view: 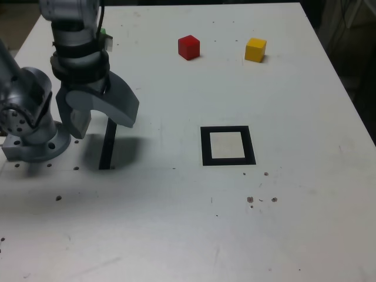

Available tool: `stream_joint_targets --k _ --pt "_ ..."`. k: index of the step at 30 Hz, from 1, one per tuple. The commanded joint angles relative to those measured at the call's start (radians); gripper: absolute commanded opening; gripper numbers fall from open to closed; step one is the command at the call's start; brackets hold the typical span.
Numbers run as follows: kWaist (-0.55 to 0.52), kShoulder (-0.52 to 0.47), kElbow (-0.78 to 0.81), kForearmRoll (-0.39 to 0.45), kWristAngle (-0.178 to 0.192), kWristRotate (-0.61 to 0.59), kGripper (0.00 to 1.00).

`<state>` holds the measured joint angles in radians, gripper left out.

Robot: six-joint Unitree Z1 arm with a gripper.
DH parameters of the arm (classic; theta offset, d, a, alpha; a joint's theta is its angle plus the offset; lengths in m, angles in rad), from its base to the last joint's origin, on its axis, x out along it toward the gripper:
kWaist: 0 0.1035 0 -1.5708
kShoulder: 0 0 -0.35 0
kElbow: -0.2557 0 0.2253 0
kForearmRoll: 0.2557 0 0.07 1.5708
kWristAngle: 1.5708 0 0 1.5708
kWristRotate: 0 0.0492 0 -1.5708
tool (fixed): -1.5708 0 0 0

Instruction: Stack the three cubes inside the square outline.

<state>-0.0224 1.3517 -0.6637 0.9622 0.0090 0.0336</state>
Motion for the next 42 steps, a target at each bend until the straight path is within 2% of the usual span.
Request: stream_joint_targets --k 1,15,26,33,37,42 --pt "-0.002 0.005 -0.002 -0.003 0.001 -0.001 0.95" --pt "-0.002 0.020 -0.004 -0.013 0.005 -0.001 0.95" --pt "-0.001 0.044 -0.029 -0.025 0.037 -0.001 0.96" --pt "0.018 0.066 -0.068 -0.005 0.044 0.002 0.96" --pt "0.050 0.088 -0.104 0.015 0.061 0.010 0.96" --pt "0.094 0.111 -0.155 0.028 0.101 0.018 0.96"
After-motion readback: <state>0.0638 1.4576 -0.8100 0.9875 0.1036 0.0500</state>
